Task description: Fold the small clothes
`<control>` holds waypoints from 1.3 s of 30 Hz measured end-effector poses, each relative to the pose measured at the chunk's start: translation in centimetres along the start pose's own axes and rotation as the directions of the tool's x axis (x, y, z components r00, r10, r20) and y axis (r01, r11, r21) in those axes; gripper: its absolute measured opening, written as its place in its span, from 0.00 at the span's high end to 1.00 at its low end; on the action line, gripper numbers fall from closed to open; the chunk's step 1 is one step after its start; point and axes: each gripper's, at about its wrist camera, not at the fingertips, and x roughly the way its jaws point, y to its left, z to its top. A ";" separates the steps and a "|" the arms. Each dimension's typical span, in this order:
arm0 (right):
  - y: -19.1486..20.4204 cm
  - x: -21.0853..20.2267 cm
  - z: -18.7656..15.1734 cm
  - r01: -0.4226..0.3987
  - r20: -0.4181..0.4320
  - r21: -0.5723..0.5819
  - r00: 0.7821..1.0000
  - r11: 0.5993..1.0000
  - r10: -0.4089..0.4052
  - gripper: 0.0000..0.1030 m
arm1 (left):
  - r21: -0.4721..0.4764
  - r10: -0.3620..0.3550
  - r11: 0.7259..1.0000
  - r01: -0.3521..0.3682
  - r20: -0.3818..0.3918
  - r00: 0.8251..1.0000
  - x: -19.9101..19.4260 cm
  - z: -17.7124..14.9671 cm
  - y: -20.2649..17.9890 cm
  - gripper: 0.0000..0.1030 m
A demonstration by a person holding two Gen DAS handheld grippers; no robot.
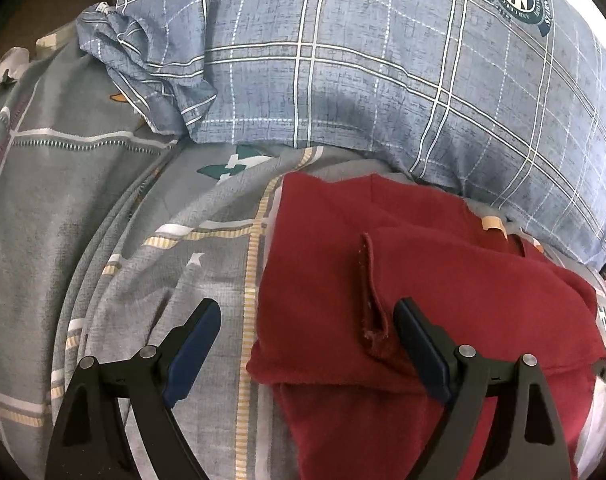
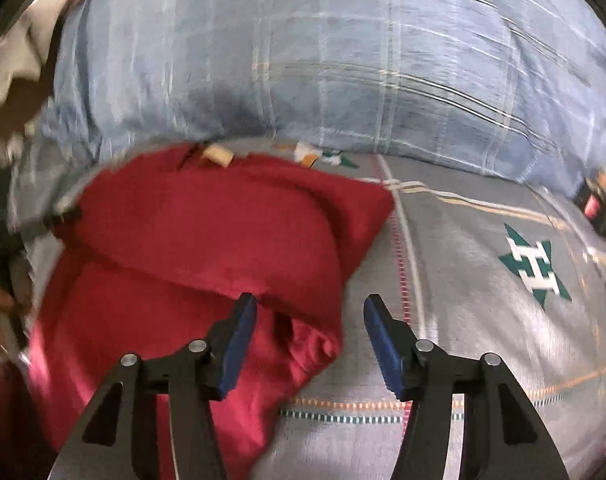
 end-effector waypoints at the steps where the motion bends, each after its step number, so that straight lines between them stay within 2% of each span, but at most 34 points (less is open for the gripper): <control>1: -0.1 0.4 -0.1 0.005 0.011 0.010 1.000 1.000 -0.005 0.84 | 0.007 0.000 1.000 0.000 0.001 1.000 0.0 0.0 -0.1 0.14; 2: -0.5 0.7 -0.4 -0.008 0.024 0.035 1.000 0.999 0.007 0.93 | 0.012 0.002 1.000 -0.002 0.005 1.000 0.0 0.0 -0.2 0.14; 5: -1.8 -1.4 -1.2 -0.120 0.059 0.088 0.992 0.989 0.115 0.93 | 0.026 0.000 1.000 -0.001 0.019 1.000 -0.4 -0.1 -0.4 0.14; 7: -1.8 -1.9 -2.0 -0.126 0.011 0.049 0.992 0.991 0.126 0.93 | 0.031 -0.001 1.000 0.000 0.011 1.000 -0.2 -0.1 -0.4 0.14; 9: -1.9 -1.4 -2.7 -0.087 -0.066 0.012 0.994 0.996 0.088 0.92 | 0.025 -0.007 1.000 0.007 -0.011 1.000 0.3 -0.3 -0.4 0.14; 10: -2.4 -1.5 -2.7 -0.097 -0.084 0.028 0.992 0.995 0.099 0.90 | 0.027 -0.001 1.000 0.001 -0.015 1.000 0.4 -0.4 -0.4 0.14; 12: -3.8 -2.4 -2.3 -0.162 -0.043 0.113 0.985 0.980 0.168 0.82 | 0.035 0.009 0.999 -0.008 -0.013 1.000 0.4 -0.3 -0.6 0.14; 13: -5.0 -3.0 -1.8 -0.218 0.012 0.181 0.975 0.959 0.220 0.63 | 0.036 0.010 0.999 -0.009 -0.011 1.000 0.4 -0.2 -0.6 0.14; 14: -6.0 -3.4 -1.4 -0.249 0.063 0.235 0.968 0.940 0.241 0.34 | 0.035 0.010 0.999 -0.010 -0.010 1.000 0.4 -0.2 -0.6 0.14; 15: -7.1 -3.7 -0.8 -0.263 0.134 0.303 0.963 0.916 0.232 0.23 | 0.034 0.011 0.999 -0.010 -0.010 1.000 0.4 -0.2 -0.6 0.14; 16: -7.7 -3.4 -0.3 -0.248 0.160 0.342 0.966 0.907 0.204 0.19 | 0.034 0.012 0.999 -0.012 -0.011 1.000 0.4 -0.2 -0.6 0.14; 18: -8.4 -1.3 1.1 -0.213 0.129 0.407 0.976 0.889 0.175 0.19 | 0.039 0.018 0.999 -0.017 -0.012 1.000 0.5 -0.2 -0.8 0.14; 20: -8.5 1.1 2.0 -0.208 0.074 0.448 0.978 0.870 0.196 0.21 | 0.042 0.019 0.999 -0.018 -0.012 1.000 0.5 -0.2 -0.9 0.14; 21: -8.1 2.1 2.5 -0.195 0.047 0.432 0.980 0.880 0.194 0.22 | 0.044 0.018 0.999 -0.017 -0.012 1.000 0.5 -0.2 -0.9 0.14; 22: -7.6 3.1 3.0 -0.145 0.021 0.387 0.989 0.911 0.148 0.30 | 0.045 0.017 0.999 -0.017 -0.013 1.000 0.6 -0.2 -0.9 0.14; 23: -6.9 4.1 3.5 -0.077 -0.012 0.323 0.996 0.943 0.086 0.65 | 0.046 0.016 0.999 -0.015 -0.014 1.000 0.6 -0.2 -0.9 0.14; 24: -6.4 4.7 3.6 -0.023 -0.036 0.270 0.999 0.963 0.034 0.89 | 0.046 0.016 0.999 -0.015 -0.016 1.000 0.7 -0.2 -0.9 0.14; 25: -6.2 4.7 3.9 -0.019 -0.020 0.252 0.999 0.968 0.025 0.92 | 0.045 0.017 0.999 -0.016 -0.017 1.000 0.7 -0.2 -0.9 0.14; 29: -7.1 3.2 4.9 -0.033 0.064 0.251 0.998 0.967 0.017 0.93 | 0.048 0.015 0.999 -0.015 -0.019 1.000 0.8 -0.1 -1.0 0.13; 31: -7.0 4.2 4.8 0.040 0.003 0.221 0.999 0.974 -0.042 0.93 | 0.049 0.016 0.999 -0.015 -0.021 1.000 0.9 -0.2 -1.0 0.13; 32: -6.8 4.5 4.5 0.044 -0.029 0.215 0.999 0.976 -0.039 0.92 | 0.048 0.016 0.999 -0.015 -0.021 1.000 0.9 -0.2 -0.9 0.14; 33: -6.7 4.1 4.2 0.045 -0.034 0.218 0.999 0.975 -0.038 0.90 | 0.046 0.014 0.999 -0.013 -0.020 1.000 0.9 -0.1 -0.9 0.14; 35: -5.8 1.9 3.8 0.049 0.009 0.227 0.999 0.973 -0.052 0.84 | 0.044 0.012 0.999 -0.011 -0.020 1.000 0.9 -0.1 -0.8 0.13; 36: -5.5 0.7 3.5 0.031 0.040 0.226 0.998 0.974 -0.041 0.81 | 0.043 0.013 0.999 -0.012 -0.021 1.000 0.9 -0.1 -0.8 0.13; 37: -4.8 -0.7 3.1 -0.008 0.081 0.212 0.997 0.977 -0.009 0.74 | 0.041 0.015 0.999 -0.014 -0.021 1.000 1.0 -0.2 -0.8 0.13; 38: -4.1 -1.3 2.8 -0.030 0.089 0.189 0.996 0.982 0.014 0.70 | 0.040 0.017 0.999 -0.016 -0.021 1.000 1.1 -0.2 -0.9 0.13; 39: -2.9 -1.7 2.2 -0.048 0.071 0.148 0.997 0.988 0.038 0.71 | 0.039 0.018 0.999 -0.017 -0.021 1.000 1.1 -0.2 -0.9 0.13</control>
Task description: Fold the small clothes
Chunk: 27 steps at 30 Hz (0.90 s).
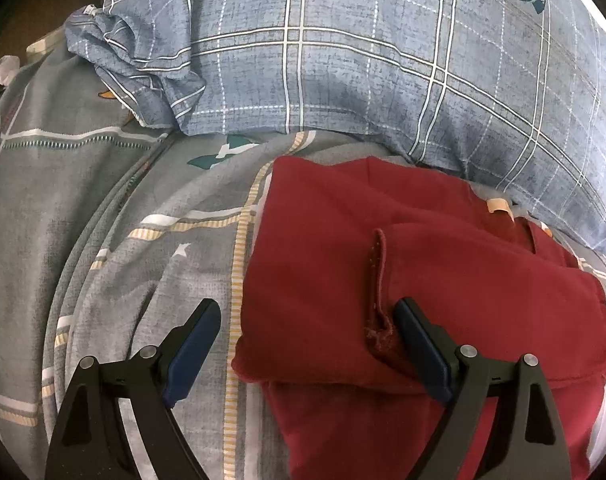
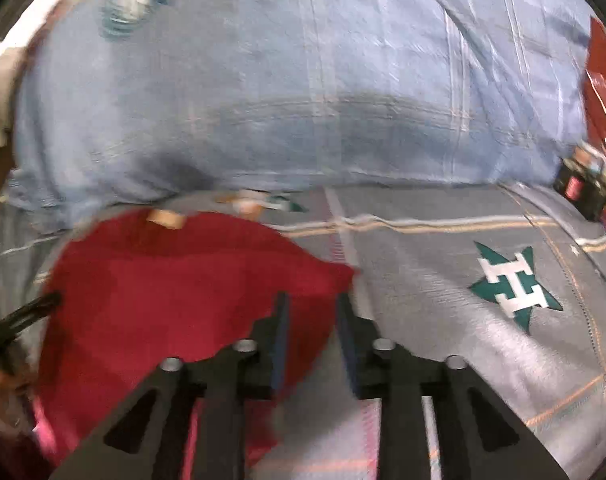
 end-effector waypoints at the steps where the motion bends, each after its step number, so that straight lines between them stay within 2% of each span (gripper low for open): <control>1: 1.0 0.3 -1.0 -0.007 -0.054 -0.040 0.999 0.999 0.005 0.77 | 0.000 -0.001 1.000 0.001 0.002 1.000 0.0 0.0 0.0 0.13; 3: 1.4 1.4 -3.0 0.049 -0.132 -0.077 0.990 0.996 -0.059 0.77 | -0.005 -0.009 1.000 0.009 0.003 1.000 -0.2 0.0 0.2 0.13; 4: 1.1 1.6 -4.0 0.079 -0.140 -0.083 0.986 0.993 -0.090 0.75 | -0.008 -0.013 1.000 0.013 0.002 1.000 -0.3 0.0 0.3 0.13; 5: 0.9 1.3 -4.2 0.078 -0.120 -0.064 0.989 0.995 -0.085 0.71 | -0.011 -0.017 1.000 0.017 0.001 1.000 -0.6 0.0 0.5 0.13; 8: 0.2 -1.4 -4.3 0.044 -0.091 0.031 0.995 0.999 -0.041 0.64 | -0.015 -0.052 0.999 0.052 -0.004 0.999 -2.6 -0.4 1.3 0.14; 10: 0.8 -3.0 -4.4 0.009 -0.057 0.028 0.998 1.000 -0.007 0.62 | -0.003 -0.059 0.998 0.059 0.025 0.998 -4.9 -1.3 2.3 0.14; 13: 1.9 -5.5 -5.2 -0.039 -0.018 0.022 0.999 0.999 0.039 0.53 | -0.001 -0.028 1.000 0.028 0.047 0.998 -7.8 -3.3 4.0 0.14; 15: 2.2 -6.7 -6.0 -0.092 -0.015 0.040 0.996 0.995 0.093 0.50 | -0.024 -0.049 0.998 0.050 0.043 0.998 -9.4 -4.8 5.1 0.14; 17: 2.5 -7.3 -7.1 -0.141 -0.017 0.077 0.990 0.987 0.142 0.36 | -0.040 -0.076 0.996 0.078 0.041 0.996 -10.8 -6.5 6.0 0.14; 18: 2.5 -7.6 -7.6 -0.158 -0.017 0.098 0.987 0.983 0.160 0.34 | -0.033 -0.078 0.996 0.079 0.037 0.996 -11.4 -7.6 6.2 0.14; 21: 2.7 -8.2 -9.7 -0.177 -0.027 0.115 0.983 0.978 0.181 0.32 | -0.008 -0.066 0.998 0.066 0.013 0.998 -12.1 -9.6 6.3 0.14; 23: 2.6 -8.0 -10.8 -0.170 -0.043 0.123 0.983 0.978 0.176 0.32 | -0.010 -0.081 0.997 0.081 -0.018 0.997 -11.9 -10.6 6.3 0.15; 27: 2.0 -7.5 -11.6 -0.157 -0.045 0.177 0.985 0.972 0.167 0.32 | -0.031 -0.087 0.996 0.087 -0.025 0.996 -11.3 -9.9 5.5 0.15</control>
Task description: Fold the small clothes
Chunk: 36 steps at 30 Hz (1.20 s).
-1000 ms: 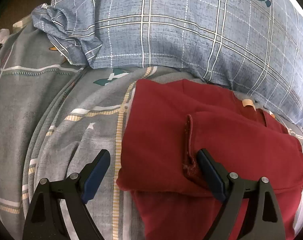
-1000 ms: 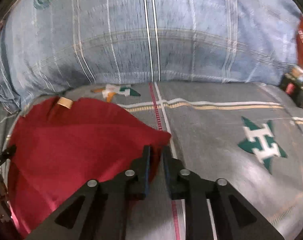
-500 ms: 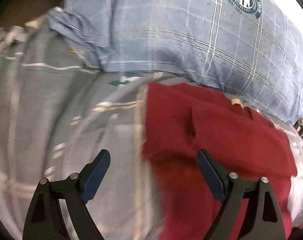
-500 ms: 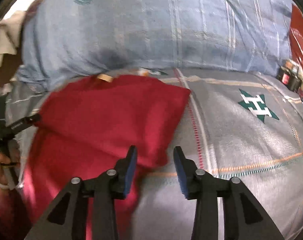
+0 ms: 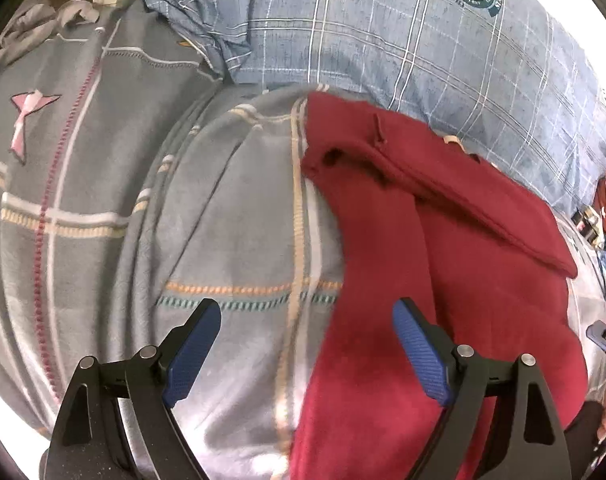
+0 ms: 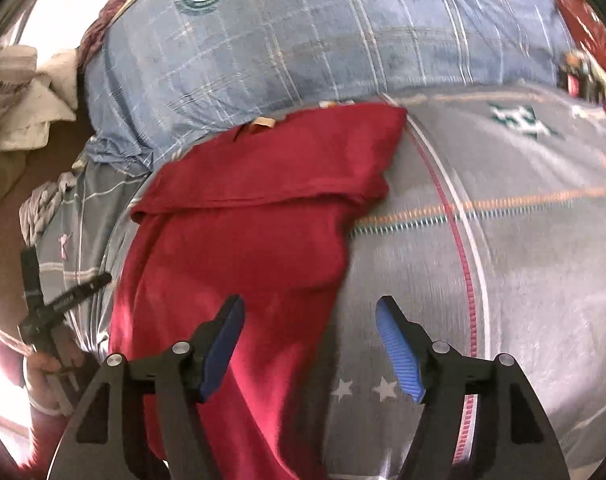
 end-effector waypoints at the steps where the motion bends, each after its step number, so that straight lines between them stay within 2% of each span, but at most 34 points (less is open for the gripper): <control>1: -0.2 0.3 0.4 0.025 0.010 0.008 1.000 1.000 -0.025 0.32 | -0.003 0.000 1.000 0.000 0.006 1.000 0.1 0.3 -0.2 0.15; 5: -0.5 2.5 2.7 0.089 0.044 0.014 0.995 0.996 -0.089 0.32 | -0.021 0.001 1.000 0.000 0.029 1.000 1.3 2.3 -0.9 0.15; 8: -0.9 5.7 4.3 0.079 -0.001 0.035 0.997 0.996 -0.079 0.35 | -0.024 0.005 1.000 -0.004 0.010 1.000 3.0 3.2 -1.5 0.16; 9: -0.7 6.3 4.7 0.093 0.022 0.024 0.995 0.995 -0.093 0.36 | -0.017 0.018 1.000 -0.019 -0.008 1.000 3.8 3.1 -1.8 0.18; 10: -0.2 6.5 5.0 0.111 0.051 -0.006 0.993 0.994 -0.110 0.51 | -0.008 0.026 1.000 -0.026 -0.019 0.999 4.3 2.8 -2.1 0.19; 11: 0.3 7.1 5.4 0.109 0.033 -0.039 0.994 0.993 -0.108 0.86 | 0.003 0.035 0.999 -0.034 -0.033 0.999 4.9 2.7 -2.3 0.20; 12: 0.7 7.4 5.6 0.108 0.021 -0.055 0.994 0.993 -0.107 0.89 | 0.016 0.047 0.999 -0.046 -0.033 0.998 5.4 2.6 -2.5 0.20; 14: 1.4 7.3 5.7 0.143 0.035 -0.114 0.990 0.983 -0.140 0.91 | 0.045 0.066 0.997 -0.065 -0.015 0.998 5.7 2.5 -2.9 0.20; 16: 2.1 6.8 5.5 0.215 0.062 -0.197 0.977 0.957 -0.206 0.93 | 0.058 0.084 0.995 -0.084 -0.009 0.996 5.7 2.4 -2.9 0.18; 18: 1.3 6.3 5.5 0.249 0.071 -0.192 0.968 0.949 -0.240 0.93 | 0.052 0.101 0.994 -0.101 -0.003 0.995 5.7 2.3 -2.6 0.18; 21: -0.1 6.3 5.7 0.241 0.060 -0.132 0.970 0.962 -0.235 0.93 | 0.032 0.098 0.995 -0.098 -0.006 0.995 5.3 2.2 -1.8 0.18; 25: 0.7 4.4 5.2 0.284 0.083 -0.139 0.958 0.949 -0.275 0.93 | 0.016 0.080 0.997 -0.080 -0.016 0.997 3.3 0.9 -1.3 0.20; 26: 0.8 3.6 5.0 0.274 0.088 -0.140 0.961 0.952 -0.263 0.91 | 0.012 0.071 0.997 -0.071 -0.016 0.997 2.7 0.7 -1.2 0.20; 27: 0.8 2.4 4.6 0.231 0.095 -0.125 0.971 0.965 -0.220 0.88 | 0.007 0.059 0.998 -0.059 -0.015 0.998 2.0 0.3 -1.0 0.20; 28: 0.5 1.0 4.0 0.176 0.088 -0.099 0.982 0.979 -0.168 0.77 | 0.004 0.047 0.999 -0.047 -0.014 0.999 1.3 -0.3 -0.8 0.20; 29: 0.4 0.2 3.4 0.128 0.072 -0.077 0.990 0.989 -0.123 0.52 | 0.007 0.036 0.999 -0.036 -0.015 0.999 0.6 -0.7 -0.6 0.20; 31: -0.3 -1.5 1.4 -0.001 0.051 -0.026 0.999 1.000 0.002 0.30 | 0.022 0.028 0.999 -0.027 -0.018 0.999 -0.6 -1.8 -0.4 0.20; 34: -0.2 -1.1 -0.9 -0.113 0.017 0.004 0.993 0.994 0.113 0.31 | 0.037 0.019 0.999 -0.018 -0.033 0.999 -1.7 -3.4 -0.3 0.20; 36: 0.4 0.7 -2.1 -0.072 -0.025 -0.029 0.997 0.997 0.072 0.39 | 0.041 0.020 0.999 -0.018 -0.061 0.998 -2.1 -4.4 -0.2 0.20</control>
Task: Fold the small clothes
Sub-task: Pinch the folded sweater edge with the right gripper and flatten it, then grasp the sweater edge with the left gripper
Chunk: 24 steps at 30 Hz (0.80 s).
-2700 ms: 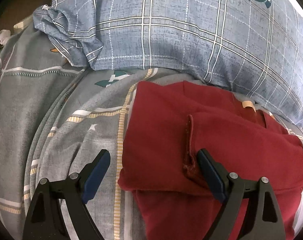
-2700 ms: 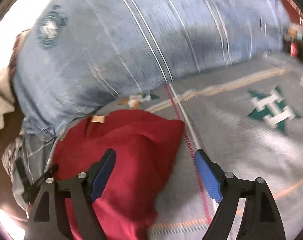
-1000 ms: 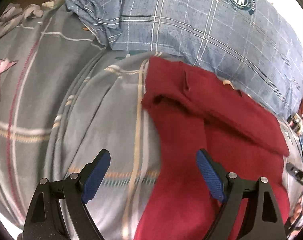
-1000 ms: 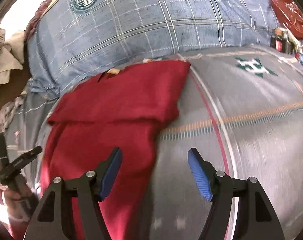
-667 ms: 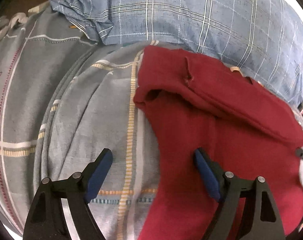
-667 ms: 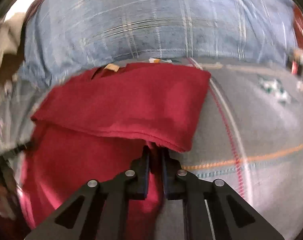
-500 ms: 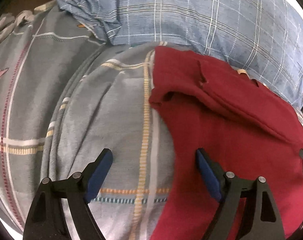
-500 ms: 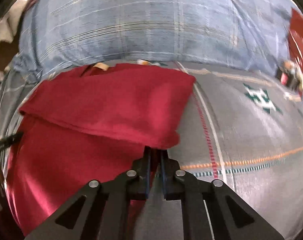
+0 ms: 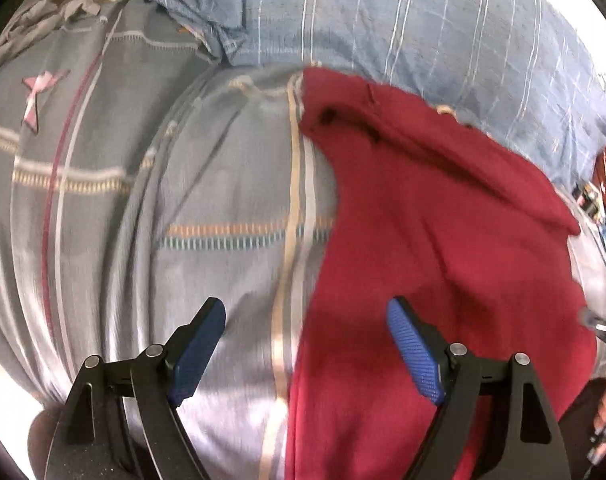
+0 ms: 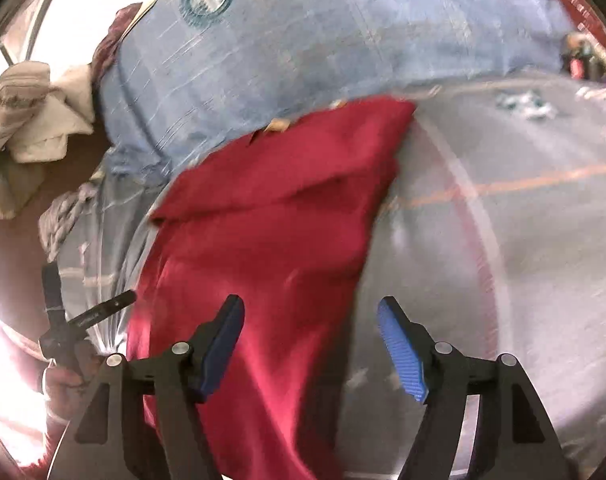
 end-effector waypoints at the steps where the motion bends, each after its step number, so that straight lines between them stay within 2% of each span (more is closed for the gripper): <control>1: 0.0 0.9 -0.3 0.034 -0.022 -0.019 0.999 0.999 -0.034 0.74 | 0.001 0.002 1.000 -0.002 -0.009 1.000 -0.2 -0.4 0.1 0.20; 2: -0.2 1.4 -0.7 0.057 -0.031 -0.031 0.998 0.998 -0.058 0.89 | 0.001 0.002 1.000 -0.002 -0.008 1.000 -0.6 -0.8 0.2 0.20; 5: -1.2 -0.1 -1.8 0.059 -0.011 0.008 0.998 0.998 -0.059 0.90 | -0.004 0.003 1.000 -0.003 0.011 1.000 -2.1 -2.3 0.9 0.19; 7: -1.6 -1.1 -2.4 0.056 -0.001 0.015 0.998 0.998 -0.056 0.89 | -0.021 0.002 1.000 -0.002 -0.004 1.000 -2.5 -3.3 1.5 0.19; 9: -2.1 -2.0 -3.1 0.043 0.009 0.041 0.999 0.998 -0.043 0.76 | -0.040 -0.005 0.999 0.004 -0.021 1.000 -2.9 -4.1 2.1 0.20; 11: -2.8 -3.0 -3.7 -0.033 0.031 0.083 0.999 0.996 0.030 0.36 | -0.051 -0.024 0.998 0.022 -0.027 0.999 -3.6 -5.0 2.6 0.20; 13: -3.4 -3.9 -4.7 -0.101 0.030 0.105 0.995 0.989 0.098 0.34 | -0.054 -0.037 0.998 0.035 -0.032 0.999 -4.0 -5.9 2.7 0.20; 16: -2.9 -4.2 -6.3 -0.140 -0.010 0.080 0.990 0.987 0.141 0.34 | -0.025 -0.040 0.999 0.039 -0.052 0.998 -4.3 -7.1 2.2 0.20; 20: -1.5 -3.6 -8.2 -0.146 -0.064 -0.002 0.987 0.989 0.145 0.34 | 0.022 0.002 1.000 -0.001 -0.036 0.999 -4.1 -8.0 1.1 0.20; 22: -1.2 -2.7 -8.9 -0.120 -0.087 -0.029 0.989 0.992 0.117 0.34 | 0.033 0.021 0.999 -0.019 -0.034 0.999 -4.1 -8.0 0.6 0.20; 24: -0.8 -2.3 -9.3 -0.115 -0.099 -0.052 0.989 0.992 0.110 0.34 | 0.025 -0.001 1.000 0.002 -0.037 0.999 -4.1 -8.1 0.1 0.21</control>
